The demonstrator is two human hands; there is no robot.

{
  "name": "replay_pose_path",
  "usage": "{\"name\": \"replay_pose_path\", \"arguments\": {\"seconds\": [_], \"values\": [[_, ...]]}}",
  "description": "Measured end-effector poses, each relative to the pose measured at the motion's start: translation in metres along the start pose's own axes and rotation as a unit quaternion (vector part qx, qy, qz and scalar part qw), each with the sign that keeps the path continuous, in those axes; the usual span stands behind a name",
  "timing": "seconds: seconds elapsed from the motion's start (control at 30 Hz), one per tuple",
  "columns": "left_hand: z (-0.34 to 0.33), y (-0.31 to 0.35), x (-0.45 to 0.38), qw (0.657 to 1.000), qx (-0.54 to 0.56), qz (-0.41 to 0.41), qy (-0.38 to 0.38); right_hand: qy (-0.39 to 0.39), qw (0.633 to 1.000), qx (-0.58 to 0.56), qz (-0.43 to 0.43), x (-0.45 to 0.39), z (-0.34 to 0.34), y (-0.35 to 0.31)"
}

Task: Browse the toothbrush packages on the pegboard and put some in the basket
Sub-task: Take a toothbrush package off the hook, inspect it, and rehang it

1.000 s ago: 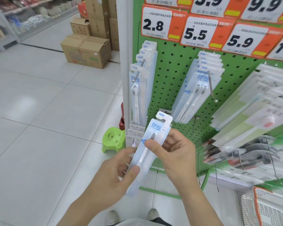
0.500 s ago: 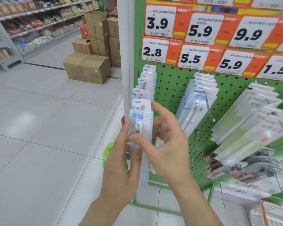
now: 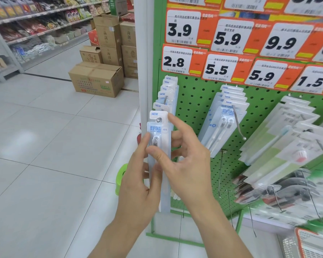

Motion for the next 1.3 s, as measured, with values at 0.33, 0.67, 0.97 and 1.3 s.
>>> {"name": "replay_pose_path", "arguments": {"seconds": [0.33,0.67,0.97,1.3], "values": [[0.033,0.031,-0.036,0.992,0.012,-0.110,0.055,0.015,0.998,0.058,0.004,-0.006,-0.002,0.014],[0.046,0.045,-0.095,0.994,0.046,-0.087,-0.052,-0.010,0.996,0.084,-0.010,-0.014,0.009,0.017],[0.048,0.047,-0.104,0.995,0.020,-0.080,-0.050,0.100,0.990,0.092,0.029,-0.059,0.037,0.001],[0.047,0.045,-0.111,0.986,-0.017,-0.091,-0.141,-0.032,0.979,0.199,-0.018,-0.111,0.036,0.012]]}}
Point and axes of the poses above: each hand's wrist, its own x-axis away from the middle knuckle, its own z-axis out of the back of the hand, y = z × x, the point moved 4 cm from there along -x, towards the middle knuckle, and after that the axes turned 13 degrees about -y, right-handed, at the moved point
